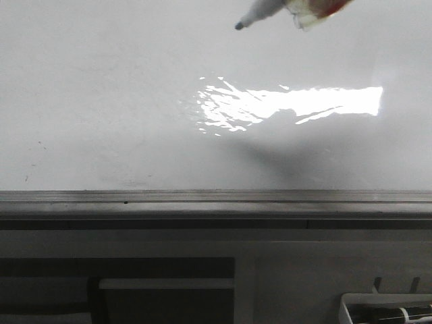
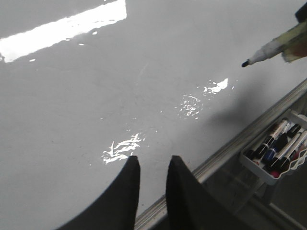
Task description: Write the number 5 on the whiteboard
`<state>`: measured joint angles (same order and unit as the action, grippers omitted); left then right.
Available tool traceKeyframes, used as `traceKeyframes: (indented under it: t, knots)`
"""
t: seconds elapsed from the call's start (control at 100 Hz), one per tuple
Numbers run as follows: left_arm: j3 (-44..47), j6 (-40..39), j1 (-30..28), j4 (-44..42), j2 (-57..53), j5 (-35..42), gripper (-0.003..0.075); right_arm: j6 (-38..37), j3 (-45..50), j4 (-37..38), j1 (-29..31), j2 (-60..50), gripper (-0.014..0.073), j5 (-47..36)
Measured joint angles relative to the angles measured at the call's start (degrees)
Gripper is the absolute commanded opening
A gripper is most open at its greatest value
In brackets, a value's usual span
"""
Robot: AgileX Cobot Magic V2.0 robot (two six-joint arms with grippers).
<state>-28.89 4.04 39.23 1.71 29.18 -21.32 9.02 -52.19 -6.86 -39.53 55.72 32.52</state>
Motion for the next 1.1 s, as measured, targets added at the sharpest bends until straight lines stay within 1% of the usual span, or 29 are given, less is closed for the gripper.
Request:
traceKeyframes:
  t: [0.06,0.2,0.4,0.7,0.9,1.1]
  knots:
    - [0.11,-0.18,0.0,0.77,0.0,1.18,0.0094,-2.49,-0.58,3.32,0.1,1.54,-0.004,0.25]
    - [0.11,-0.28,0.0,1.38,0.0,3.29,0.0094,-4.04,-2.1,5.24,-0.06,3.56,-0.0041,0.13]
    - [0.23,-0.28,0.0,1.42,0.0,3.79,0.0094,-5.3,-2.46,5.44,-0.88,4.25,-0.0041,-2.05]
    - [0.69,-0.28,0.0,1.64,0.0,3.92,0.0094,-6.49,-2.54,5.44,-0.88,9.06,-0.004,-4.51]
    - [0.69,-0.28,0.0,1.64,0.0,3.92,0.0094,-9.02,-2.54,6.3,1.26,10.26,-0.004,-5.72]
    - [0.69,-0.28,0.0,1.77,0.0,3.96,0.0094,-9.02,-2.54,6.51,2.19,10.38,-0.004,-6.49]
